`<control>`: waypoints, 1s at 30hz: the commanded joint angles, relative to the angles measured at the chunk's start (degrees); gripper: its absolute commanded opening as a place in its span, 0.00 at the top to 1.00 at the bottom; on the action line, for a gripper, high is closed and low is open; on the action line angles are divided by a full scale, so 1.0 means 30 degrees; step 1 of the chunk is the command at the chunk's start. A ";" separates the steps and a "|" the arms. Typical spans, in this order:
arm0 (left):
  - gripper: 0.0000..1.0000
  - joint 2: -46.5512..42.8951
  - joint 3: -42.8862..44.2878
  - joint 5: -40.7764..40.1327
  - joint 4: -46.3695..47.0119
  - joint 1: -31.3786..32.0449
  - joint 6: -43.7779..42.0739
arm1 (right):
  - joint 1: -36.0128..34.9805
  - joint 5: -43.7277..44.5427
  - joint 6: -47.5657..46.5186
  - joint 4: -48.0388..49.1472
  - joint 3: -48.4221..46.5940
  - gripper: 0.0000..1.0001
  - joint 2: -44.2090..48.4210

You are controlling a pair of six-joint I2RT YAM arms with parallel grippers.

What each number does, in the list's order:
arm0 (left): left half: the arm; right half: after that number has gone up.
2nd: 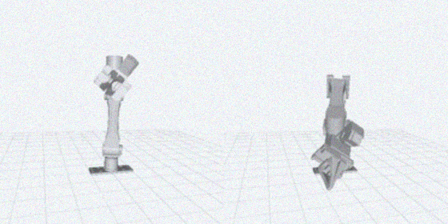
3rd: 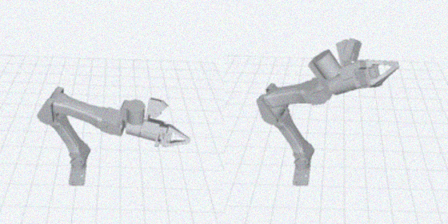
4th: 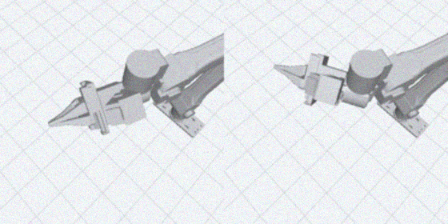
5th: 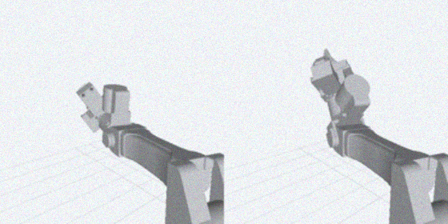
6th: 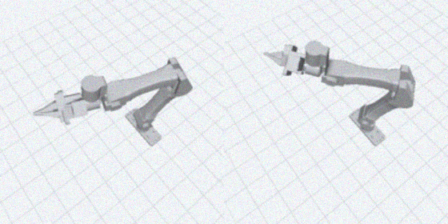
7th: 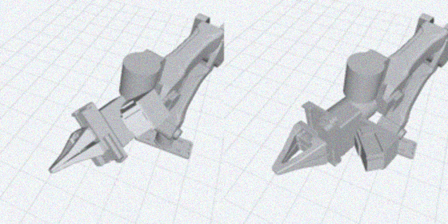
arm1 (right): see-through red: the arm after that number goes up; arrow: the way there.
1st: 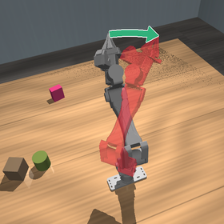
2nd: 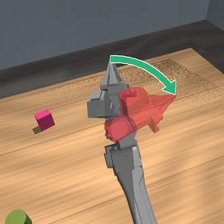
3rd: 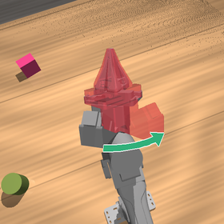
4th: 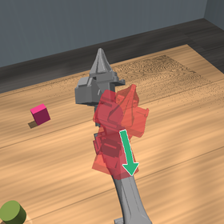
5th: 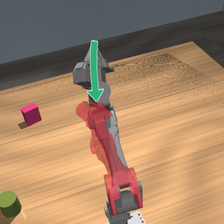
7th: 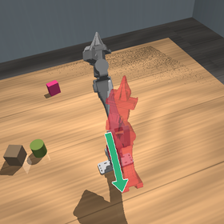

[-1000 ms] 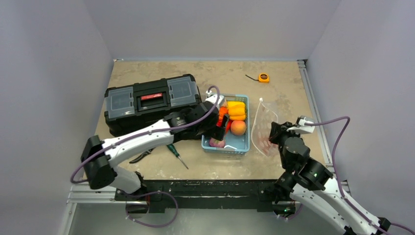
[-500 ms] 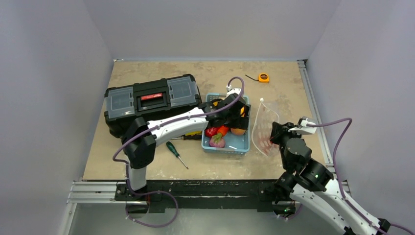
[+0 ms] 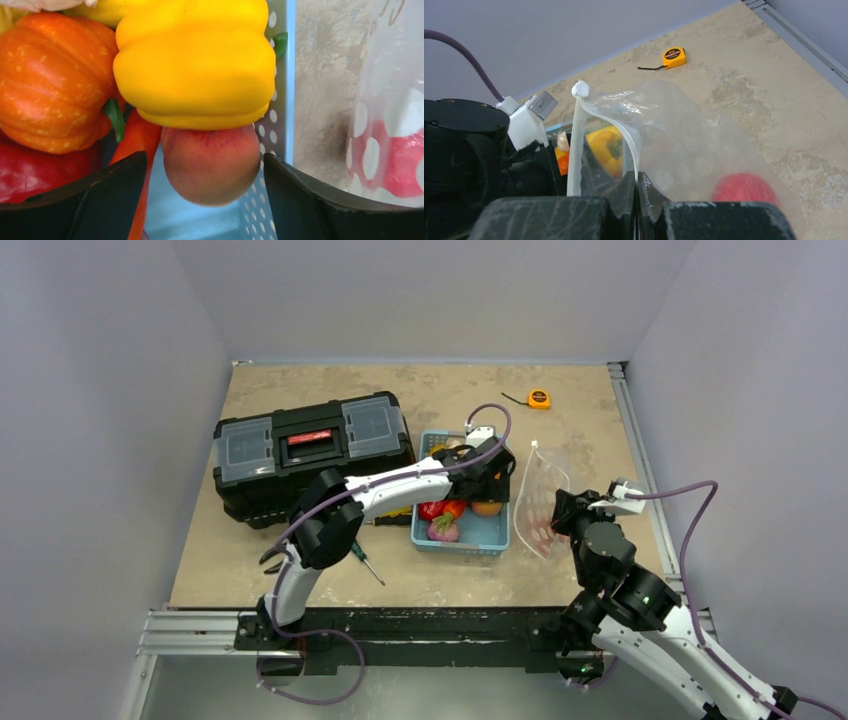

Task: Place the food in the zip-top bag and seal the zipper
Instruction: Pick up the fake fruit from the bin, then place the fake fruit in the zipper food storage bag.

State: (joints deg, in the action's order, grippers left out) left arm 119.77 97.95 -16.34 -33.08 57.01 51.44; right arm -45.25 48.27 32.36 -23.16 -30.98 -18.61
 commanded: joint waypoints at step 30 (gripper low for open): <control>0.78 -1.5976 -1.0761 0.8422 0.7080 -0.0679 -0.6104 | -0.0065 -0.0887 -0.0603 0.0869 0.0117 1.00 -0.0240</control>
State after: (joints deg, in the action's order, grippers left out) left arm 75.61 70.43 -0.16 -20.45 54.83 34.89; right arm -45.28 46.33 31.59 -22.68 -30.79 -19.20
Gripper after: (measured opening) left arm 0.603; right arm 0.004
